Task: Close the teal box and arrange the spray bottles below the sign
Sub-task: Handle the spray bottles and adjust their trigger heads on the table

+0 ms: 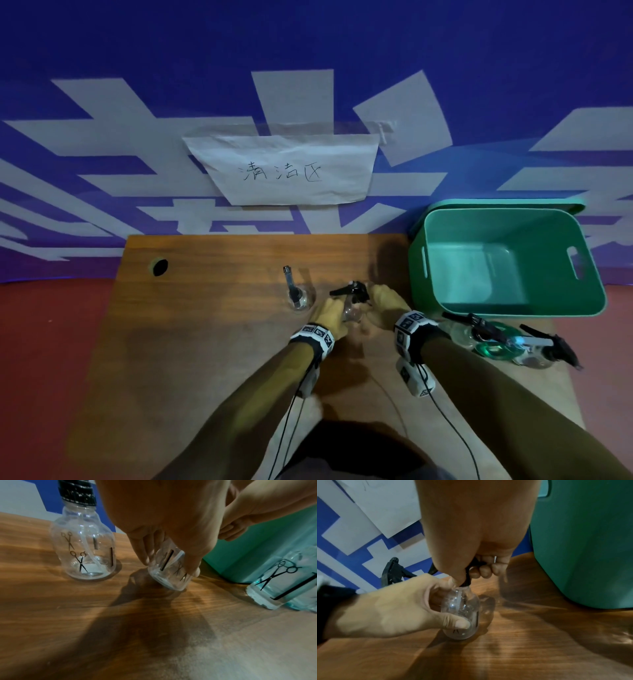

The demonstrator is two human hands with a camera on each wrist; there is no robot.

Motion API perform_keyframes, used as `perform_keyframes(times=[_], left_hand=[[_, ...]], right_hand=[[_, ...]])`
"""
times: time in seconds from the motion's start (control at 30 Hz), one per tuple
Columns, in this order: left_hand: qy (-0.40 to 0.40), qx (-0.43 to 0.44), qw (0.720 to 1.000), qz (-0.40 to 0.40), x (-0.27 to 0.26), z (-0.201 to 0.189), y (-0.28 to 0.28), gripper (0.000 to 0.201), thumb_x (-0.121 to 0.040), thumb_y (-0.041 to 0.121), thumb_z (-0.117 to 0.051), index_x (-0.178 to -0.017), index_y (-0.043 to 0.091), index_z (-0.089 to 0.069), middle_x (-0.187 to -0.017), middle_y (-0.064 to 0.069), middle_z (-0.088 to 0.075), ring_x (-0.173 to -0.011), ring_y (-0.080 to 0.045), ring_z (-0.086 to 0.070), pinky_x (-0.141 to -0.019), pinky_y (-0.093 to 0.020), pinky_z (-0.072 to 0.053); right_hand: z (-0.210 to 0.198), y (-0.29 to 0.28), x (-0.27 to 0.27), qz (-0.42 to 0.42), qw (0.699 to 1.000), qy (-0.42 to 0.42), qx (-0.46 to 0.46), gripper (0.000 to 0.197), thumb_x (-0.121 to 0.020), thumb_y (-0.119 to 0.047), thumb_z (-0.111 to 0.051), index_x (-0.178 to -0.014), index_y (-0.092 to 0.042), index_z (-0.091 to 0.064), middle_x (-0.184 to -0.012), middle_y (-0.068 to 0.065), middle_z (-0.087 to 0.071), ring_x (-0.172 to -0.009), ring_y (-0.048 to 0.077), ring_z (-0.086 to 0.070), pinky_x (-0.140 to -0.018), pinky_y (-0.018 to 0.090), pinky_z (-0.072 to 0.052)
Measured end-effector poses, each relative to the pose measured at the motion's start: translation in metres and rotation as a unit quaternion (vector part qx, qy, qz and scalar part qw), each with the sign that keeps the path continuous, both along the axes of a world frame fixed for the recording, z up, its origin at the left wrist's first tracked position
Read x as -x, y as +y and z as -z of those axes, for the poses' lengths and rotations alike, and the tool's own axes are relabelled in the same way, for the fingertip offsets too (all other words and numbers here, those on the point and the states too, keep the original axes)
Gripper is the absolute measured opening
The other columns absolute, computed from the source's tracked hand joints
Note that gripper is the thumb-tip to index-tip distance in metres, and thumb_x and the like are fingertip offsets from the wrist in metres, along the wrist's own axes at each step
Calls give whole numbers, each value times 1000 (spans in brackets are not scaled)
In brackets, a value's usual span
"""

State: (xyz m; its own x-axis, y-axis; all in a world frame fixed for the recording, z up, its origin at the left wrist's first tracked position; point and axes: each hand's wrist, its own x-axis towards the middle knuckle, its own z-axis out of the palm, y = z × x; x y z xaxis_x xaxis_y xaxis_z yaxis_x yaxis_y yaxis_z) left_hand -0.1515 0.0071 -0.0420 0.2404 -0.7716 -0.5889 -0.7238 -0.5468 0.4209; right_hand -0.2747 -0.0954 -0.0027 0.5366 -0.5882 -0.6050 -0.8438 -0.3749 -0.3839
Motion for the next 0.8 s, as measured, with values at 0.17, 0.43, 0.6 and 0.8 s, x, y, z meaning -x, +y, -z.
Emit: perform_keyframes(times=[0.17, 0.43, 0.6, 0.8], left_hand=[[26, -5, 999, -25, -6, 3, 0, 54, -76, 26, -81, -124, 26, -56, -94, 5, -69, -84, -22, -69, -74, -37, -63], [-7, 16, 1000, -22, -4, 1, 0, 47, -84, 14, -66, -128, 20, -52, -108, -6, -69, -96, -32, -68, -74, -36, -57], [-25, 5, 1000, -4, -2, 0, 0, 41, -86, 20, -70, -124, 17, -54, -105, -9, -70, -95, -33, -70, -78, -39, -60], [-37, -7, 999, 16, 0, -2, -1, 30, -86, 15, -70, -115, 12, -64, -101, -9, -72, -95, -30, -70, -78, -34, -58]], right_hand=[[-3, 3, -9, -17, 1000, 7, 12, 33, -91, -24, -63, -121, -15, -54, -109, 9, -70, -99, 30, -69, -83, 39, -58], [-10, 3, -12, -32, 999, -11, 13, 35, -95, -36, -63, -122, -16, -52, -111, 9, -69, -105, 32, -67, -86, 38, -54], [-7, 9, -10, -26, 999, -3, 29, 37, -96, -38, -62, -124, -17, -52, -110, 8, -69, -104, 30, -67, -88, 39, -54], [-4, 21, 4, -19, 998, -15, 54, 45, -98, -49, -55, -128, -15, -51, -104, 6, -70, -98, 28, -69, -84, 41, -55]])
